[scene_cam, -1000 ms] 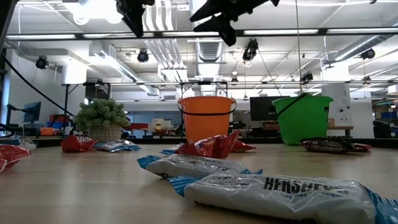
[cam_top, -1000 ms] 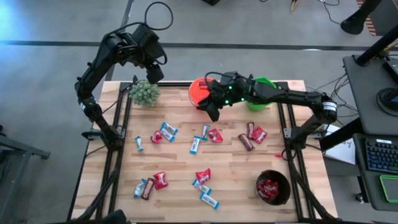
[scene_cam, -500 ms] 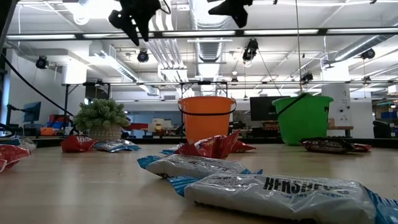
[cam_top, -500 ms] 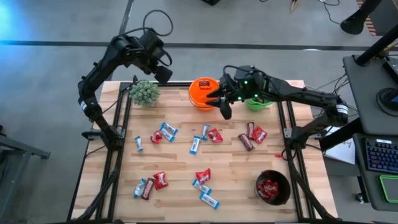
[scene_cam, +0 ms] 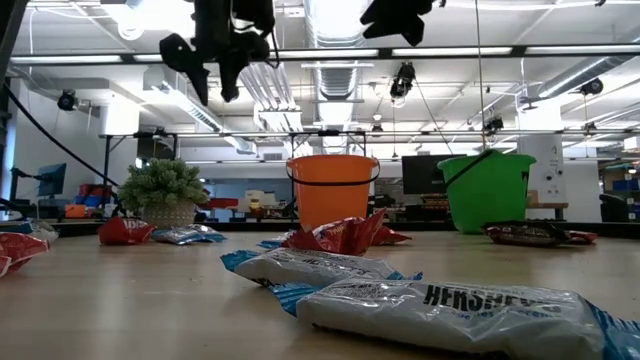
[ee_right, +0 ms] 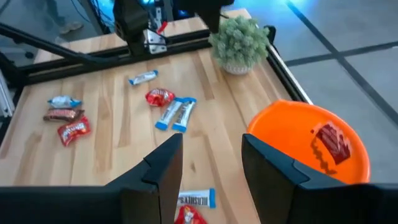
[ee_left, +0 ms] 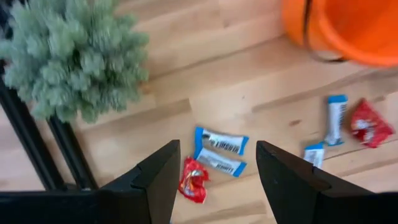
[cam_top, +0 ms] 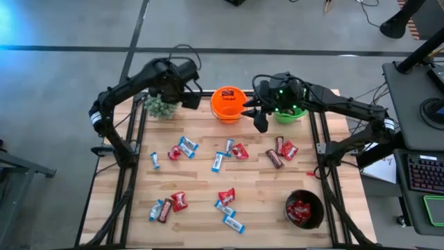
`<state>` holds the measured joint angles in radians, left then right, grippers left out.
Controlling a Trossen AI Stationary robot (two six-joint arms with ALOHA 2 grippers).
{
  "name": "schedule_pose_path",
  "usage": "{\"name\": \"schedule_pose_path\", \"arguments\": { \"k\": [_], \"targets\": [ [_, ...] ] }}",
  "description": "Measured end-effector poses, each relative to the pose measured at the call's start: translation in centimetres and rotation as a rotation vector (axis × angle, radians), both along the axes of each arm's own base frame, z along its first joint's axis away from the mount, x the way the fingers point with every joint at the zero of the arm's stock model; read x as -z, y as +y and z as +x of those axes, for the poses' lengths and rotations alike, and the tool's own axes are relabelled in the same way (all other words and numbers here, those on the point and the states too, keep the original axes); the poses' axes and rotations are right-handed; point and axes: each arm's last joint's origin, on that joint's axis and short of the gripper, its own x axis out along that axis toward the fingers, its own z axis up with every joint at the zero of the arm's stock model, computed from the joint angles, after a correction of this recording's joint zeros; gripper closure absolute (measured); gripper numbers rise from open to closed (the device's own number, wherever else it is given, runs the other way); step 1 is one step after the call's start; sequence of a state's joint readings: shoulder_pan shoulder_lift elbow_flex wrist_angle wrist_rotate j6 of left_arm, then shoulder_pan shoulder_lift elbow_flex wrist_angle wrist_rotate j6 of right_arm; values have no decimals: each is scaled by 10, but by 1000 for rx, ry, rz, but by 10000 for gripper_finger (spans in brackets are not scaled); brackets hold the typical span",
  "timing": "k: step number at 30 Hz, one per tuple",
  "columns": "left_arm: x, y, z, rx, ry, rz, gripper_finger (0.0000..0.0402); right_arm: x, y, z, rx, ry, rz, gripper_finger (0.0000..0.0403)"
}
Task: Organize candy in baskets
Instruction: Put the white chocolate into the orange bucket
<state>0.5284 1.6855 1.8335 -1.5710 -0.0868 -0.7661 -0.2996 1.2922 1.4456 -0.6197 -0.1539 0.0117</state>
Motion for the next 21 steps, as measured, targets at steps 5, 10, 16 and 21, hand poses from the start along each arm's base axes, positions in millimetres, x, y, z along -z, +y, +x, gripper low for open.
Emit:
{"name": "schedule_pose_path", "arguments": {
  "k": [5,10,16,21],
  "targets": [
    [22,-14,7,-48,62,-48,209,5,1,-4,0,62,21,250],
    [42,-23,13,-134,78,-71,209,7,2,-5,38,82,87,250],
    [51,-35,22,32,72,-104,209,8,3,-9,82,106,160,250],
    [55,-48,24,365,132,-105,209,13,6,-19,103,190,214,250]
  ]
}}
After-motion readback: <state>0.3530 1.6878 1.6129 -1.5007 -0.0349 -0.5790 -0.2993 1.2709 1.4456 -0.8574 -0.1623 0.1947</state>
